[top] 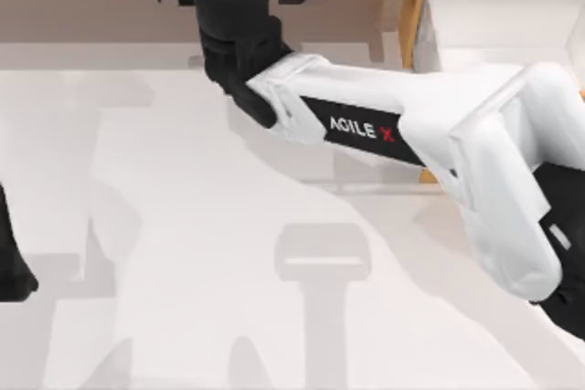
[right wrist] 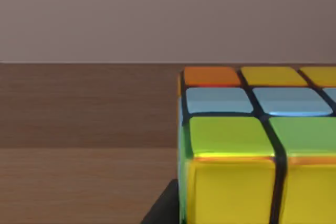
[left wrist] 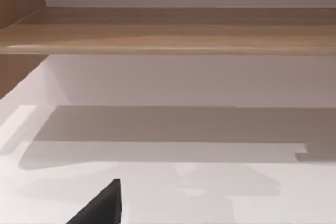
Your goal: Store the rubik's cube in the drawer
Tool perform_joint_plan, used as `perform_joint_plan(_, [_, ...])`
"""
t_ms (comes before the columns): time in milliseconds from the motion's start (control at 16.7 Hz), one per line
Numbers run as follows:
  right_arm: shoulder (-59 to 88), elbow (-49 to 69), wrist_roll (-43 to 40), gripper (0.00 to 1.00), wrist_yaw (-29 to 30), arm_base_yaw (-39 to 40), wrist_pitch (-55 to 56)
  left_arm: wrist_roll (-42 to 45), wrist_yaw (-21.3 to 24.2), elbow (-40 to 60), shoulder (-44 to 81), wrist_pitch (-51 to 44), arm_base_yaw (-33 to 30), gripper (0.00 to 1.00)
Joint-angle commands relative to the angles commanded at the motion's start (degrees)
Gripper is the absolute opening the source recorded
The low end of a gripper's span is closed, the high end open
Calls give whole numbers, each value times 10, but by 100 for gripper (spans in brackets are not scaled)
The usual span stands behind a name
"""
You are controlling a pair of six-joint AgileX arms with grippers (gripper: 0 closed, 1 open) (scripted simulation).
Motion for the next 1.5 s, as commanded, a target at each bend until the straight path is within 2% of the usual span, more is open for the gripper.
perform_joint_plan(180, [0,0,0,2,0,0,0,0,0,0,0,0,0,100])
perform_joint_plan(240, [0,0,0,0,0,0,0,0,0,0,0,0,0,100])
perform_joint_plan(780, [-2,-1,0,0,0,3,1,0,0,0,0,0,0,100])
perform_joint_plan(1260, [-56,-76,-17,0,6,16,47,0,0,0,0,0,0,100])
perform_joint_plan(1500, [-57,-69,-9,0,8,18,20,0,0,0,0,0,0,100])
